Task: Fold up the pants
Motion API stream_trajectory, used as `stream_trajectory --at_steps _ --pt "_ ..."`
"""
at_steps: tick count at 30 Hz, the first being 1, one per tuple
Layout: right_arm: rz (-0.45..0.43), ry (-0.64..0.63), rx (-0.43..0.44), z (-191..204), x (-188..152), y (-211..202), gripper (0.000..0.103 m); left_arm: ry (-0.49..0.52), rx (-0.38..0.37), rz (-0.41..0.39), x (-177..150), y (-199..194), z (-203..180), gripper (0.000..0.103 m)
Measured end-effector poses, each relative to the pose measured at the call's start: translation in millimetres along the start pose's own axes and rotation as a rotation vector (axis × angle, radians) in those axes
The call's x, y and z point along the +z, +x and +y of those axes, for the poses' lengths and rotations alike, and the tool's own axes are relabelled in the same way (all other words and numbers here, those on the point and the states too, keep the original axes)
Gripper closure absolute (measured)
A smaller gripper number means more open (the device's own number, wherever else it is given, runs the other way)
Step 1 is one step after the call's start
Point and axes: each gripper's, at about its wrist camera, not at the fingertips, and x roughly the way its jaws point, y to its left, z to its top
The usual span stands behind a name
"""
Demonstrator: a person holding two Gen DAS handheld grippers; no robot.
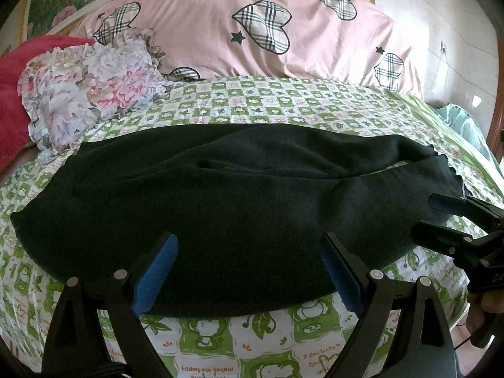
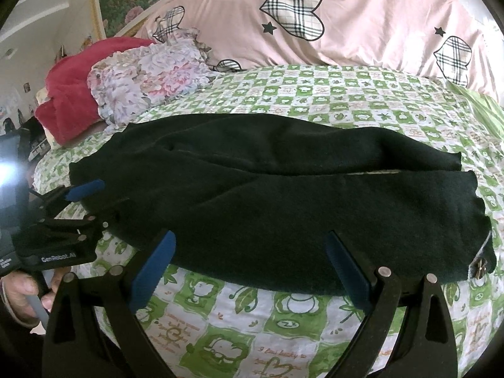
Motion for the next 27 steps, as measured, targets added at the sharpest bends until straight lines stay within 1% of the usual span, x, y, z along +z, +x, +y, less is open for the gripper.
stream_trajectory --at_steps 11,22,27 --pt "0.000 0.001 0.000 3.0 0.9 0.1 0.007 -0.004 0.001 0.001 0.3 0.9 -1.1 0.011" --pt "-0.009 0.007 0.006 9.4 0.9 -2.6 0.007 -0.002 -0.019 0.011 -1.2 1.6 -1.6 0.010" --pt "-0.009 0.010 0.008 6.5 1.1 -2.8 0.007 -0.003 -0.024 0.017 -2.9 1.7 -2.9 0.010"
